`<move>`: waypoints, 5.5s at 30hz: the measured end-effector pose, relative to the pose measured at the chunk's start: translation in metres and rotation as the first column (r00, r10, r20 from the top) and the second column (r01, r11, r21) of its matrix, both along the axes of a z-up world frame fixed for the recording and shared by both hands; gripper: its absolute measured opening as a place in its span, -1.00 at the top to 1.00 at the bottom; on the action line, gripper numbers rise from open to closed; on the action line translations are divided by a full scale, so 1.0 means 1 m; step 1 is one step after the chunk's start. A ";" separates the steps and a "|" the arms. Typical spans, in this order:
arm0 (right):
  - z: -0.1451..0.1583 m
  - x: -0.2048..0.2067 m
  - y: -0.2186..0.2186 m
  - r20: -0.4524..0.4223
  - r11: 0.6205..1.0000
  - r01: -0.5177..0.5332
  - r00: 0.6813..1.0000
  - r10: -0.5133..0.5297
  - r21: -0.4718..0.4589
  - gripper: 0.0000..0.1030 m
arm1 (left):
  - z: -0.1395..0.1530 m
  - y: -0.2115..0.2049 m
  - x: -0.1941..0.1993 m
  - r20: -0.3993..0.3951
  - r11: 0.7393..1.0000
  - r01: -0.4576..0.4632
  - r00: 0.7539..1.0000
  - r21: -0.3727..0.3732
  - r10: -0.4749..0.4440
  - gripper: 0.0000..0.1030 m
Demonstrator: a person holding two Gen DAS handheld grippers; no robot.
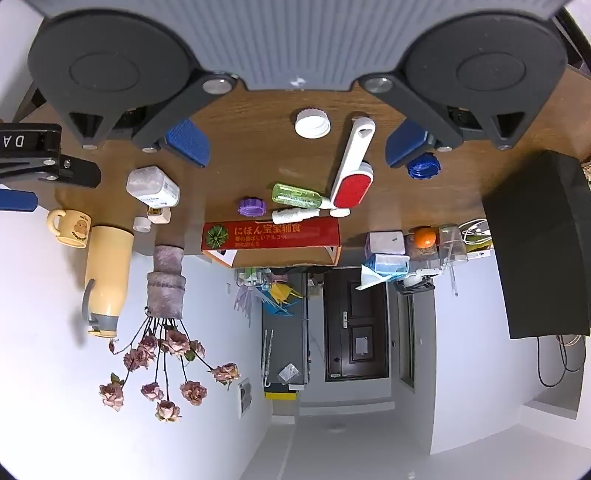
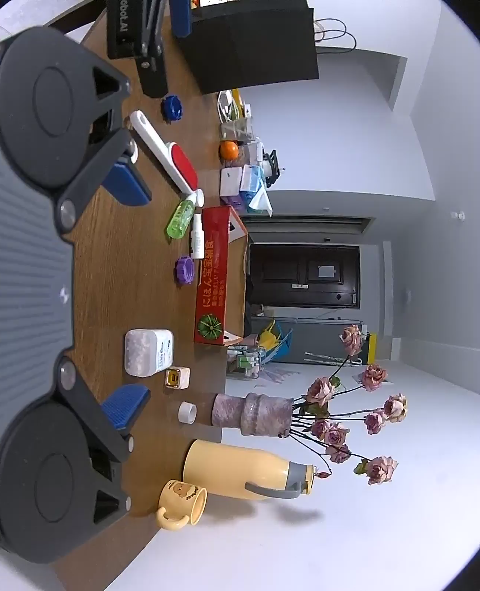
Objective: Organize rigid objects
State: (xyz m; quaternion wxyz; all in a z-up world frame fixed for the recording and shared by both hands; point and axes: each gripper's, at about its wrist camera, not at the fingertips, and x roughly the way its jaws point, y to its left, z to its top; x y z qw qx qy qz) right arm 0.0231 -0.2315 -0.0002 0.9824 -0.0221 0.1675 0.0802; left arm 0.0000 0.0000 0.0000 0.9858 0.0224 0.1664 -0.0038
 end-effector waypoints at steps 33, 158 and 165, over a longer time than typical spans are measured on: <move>0.005 -0.012 0.002 0.037 0.999 0.034 0.999 -0.034 -0.005 -1.00 | 0.003 0.001 -0.010 0.017 1.000 -0.003 1.000 -0.026 0.003 -1.00; -0.075 0.160 -0.009 -0.202 0.999 0.051 0.978 -0.051 -0.008 -1.00 | -0.094 0.018 0.163 -0.322 0.998 -0.037 0.946 -0.059 0.016 0.20; -0.073 0.174 -0.011 -0.200 0.998 0.057 0.978 -0.060 -0.019 -1.00 | -0.084 0.017 0.173 -0.312 0.997 -0.039 0.950 -0.065 0.017 0.20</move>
